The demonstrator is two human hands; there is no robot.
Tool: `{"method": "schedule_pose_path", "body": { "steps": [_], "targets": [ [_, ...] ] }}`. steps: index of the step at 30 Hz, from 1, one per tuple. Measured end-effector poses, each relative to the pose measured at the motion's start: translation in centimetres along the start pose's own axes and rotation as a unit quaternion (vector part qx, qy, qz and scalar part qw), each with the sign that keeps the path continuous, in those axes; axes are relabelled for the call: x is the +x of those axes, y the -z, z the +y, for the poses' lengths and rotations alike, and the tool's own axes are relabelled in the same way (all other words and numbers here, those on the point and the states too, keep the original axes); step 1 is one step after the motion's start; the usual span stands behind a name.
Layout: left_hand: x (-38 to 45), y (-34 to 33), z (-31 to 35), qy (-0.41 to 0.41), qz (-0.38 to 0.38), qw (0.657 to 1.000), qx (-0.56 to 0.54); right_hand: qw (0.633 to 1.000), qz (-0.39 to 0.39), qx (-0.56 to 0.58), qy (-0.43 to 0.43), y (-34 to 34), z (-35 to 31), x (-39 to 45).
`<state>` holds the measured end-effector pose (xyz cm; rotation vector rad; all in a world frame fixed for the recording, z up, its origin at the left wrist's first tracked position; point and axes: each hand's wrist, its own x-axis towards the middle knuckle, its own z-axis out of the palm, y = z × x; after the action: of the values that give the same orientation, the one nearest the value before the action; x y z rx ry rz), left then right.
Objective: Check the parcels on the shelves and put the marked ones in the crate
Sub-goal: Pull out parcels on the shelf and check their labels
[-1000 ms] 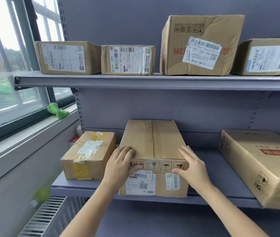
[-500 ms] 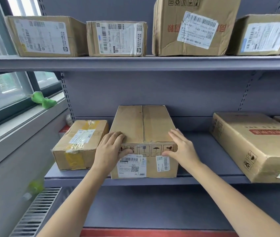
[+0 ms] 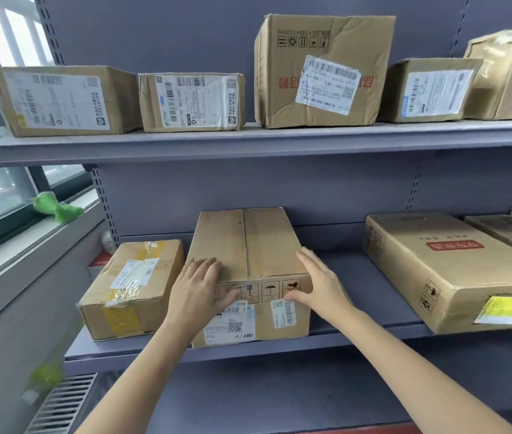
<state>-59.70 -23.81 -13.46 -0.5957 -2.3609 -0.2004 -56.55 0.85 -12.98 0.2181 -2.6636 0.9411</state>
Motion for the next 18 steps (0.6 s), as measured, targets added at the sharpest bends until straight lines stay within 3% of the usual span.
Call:
{"method": "schedule_pose_path", "body": {
  "steps": [10, 18],
  "targets": [
    [3.4, -1.5, 13.5, -0.098, 0.029, 0.992, -0.072, 0.992, 0.106, -0.005, -0.072, 9.0, 8.9, -7.6],
    [4.8, -4.8, 28.3, -0.05, -0.037, 0.989, -0.131, 0.99, 0.108, -0.055, -0.07, 19.2, 19.3, -12.6]
  ]
}}
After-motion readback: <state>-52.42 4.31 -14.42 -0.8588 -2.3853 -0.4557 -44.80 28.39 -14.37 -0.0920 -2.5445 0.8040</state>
